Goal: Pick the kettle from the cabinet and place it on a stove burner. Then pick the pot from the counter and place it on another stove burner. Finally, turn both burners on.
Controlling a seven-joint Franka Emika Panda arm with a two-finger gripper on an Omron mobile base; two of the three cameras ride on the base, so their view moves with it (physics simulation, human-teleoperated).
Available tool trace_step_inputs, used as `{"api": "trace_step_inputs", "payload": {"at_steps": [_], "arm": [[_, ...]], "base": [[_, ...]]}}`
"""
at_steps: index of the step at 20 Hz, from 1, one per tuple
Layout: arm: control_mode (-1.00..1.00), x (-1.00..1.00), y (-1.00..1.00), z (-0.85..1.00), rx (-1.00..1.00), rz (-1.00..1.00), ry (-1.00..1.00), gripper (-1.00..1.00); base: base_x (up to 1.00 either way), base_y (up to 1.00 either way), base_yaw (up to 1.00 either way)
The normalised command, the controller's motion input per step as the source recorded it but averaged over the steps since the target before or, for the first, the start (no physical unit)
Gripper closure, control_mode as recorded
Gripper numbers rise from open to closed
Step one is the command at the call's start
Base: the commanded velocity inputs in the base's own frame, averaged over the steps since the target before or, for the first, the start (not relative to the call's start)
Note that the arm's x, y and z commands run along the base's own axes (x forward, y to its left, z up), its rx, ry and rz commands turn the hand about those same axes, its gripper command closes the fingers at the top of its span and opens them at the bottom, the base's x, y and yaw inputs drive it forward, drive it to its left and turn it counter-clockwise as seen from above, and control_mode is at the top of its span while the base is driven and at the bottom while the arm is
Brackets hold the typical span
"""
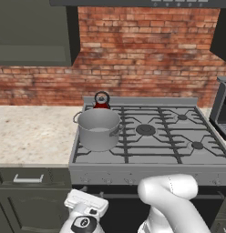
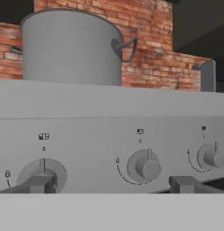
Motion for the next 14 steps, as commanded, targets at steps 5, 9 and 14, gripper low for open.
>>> {"api": "trace_step_inputs", "payload": {"at_steps": [5, 9, 14], "arm": [[-1.00, -0.04, -0.30, 0.00, -0.02, 0.00, -0.03, -1.00], [-1.00, 0.00, -0.27, 0.00, 0.00, 0.00, 0.00, -1.00], [-1.00, 0.05, -0.23, 0.00, 0.00, 0.00, 0.00, -1.00]], "base": [[0.00, 0.00, 0.00], [0.00, 0.00, 0.00], [0.00, 0.00, 0.00]]}}
